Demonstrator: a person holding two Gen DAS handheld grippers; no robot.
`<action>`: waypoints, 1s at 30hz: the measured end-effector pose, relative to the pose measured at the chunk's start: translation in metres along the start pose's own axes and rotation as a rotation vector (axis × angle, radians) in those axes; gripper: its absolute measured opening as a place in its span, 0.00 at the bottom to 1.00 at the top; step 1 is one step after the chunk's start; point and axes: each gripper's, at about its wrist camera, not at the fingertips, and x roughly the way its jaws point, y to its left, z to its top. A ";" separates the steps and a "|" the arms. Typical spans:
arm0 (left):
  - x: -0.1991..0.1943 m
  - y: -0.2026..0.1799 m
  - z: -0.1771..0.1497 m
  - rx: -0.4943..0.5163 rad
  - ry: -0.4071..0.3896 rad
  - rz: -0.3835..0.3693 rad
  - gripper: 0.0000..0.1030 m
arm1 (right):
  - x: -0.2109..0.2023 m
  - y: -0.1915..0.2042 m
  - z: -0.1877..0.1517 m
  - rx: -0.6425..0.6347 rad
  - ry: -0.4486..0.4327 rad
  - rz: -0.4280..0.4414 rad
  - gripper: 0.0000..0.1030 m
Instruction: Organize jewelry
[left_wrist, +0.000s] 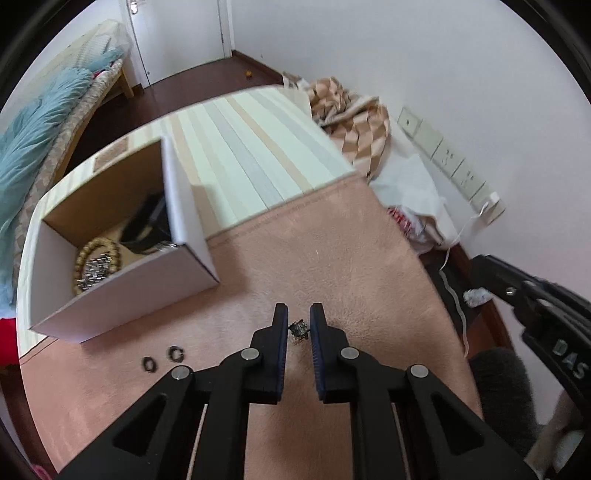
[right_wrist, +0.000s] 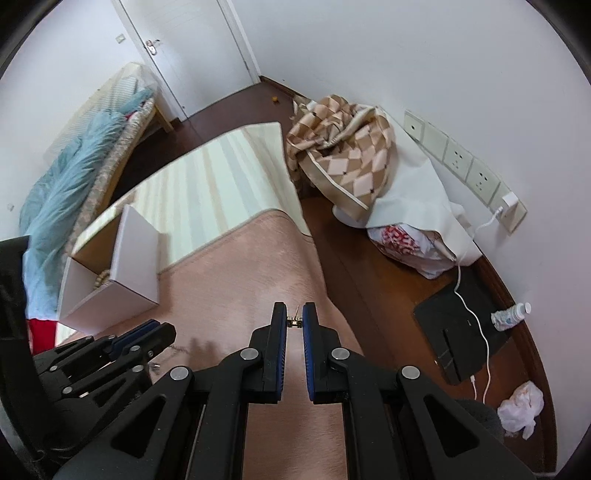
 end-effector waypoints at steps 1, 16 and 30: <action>-0.009 0.004 0.000 -0.009 -0.013 -0.008 0.09 | -0.005 0.004 0.002 -0.003 -0.007 0.011 0.09; -0.140 0.081 0.041 -0.167 -0.217 -0.126 0.09 | -0.072 0.089 0.055 -0.095 -0.121 0.213 0.09; -0.166 0.154 0.107 -0.198 -0.243 -0.090 0.09 | -0.015 0.184 0.115 -0.196 0.071 0.389 0.09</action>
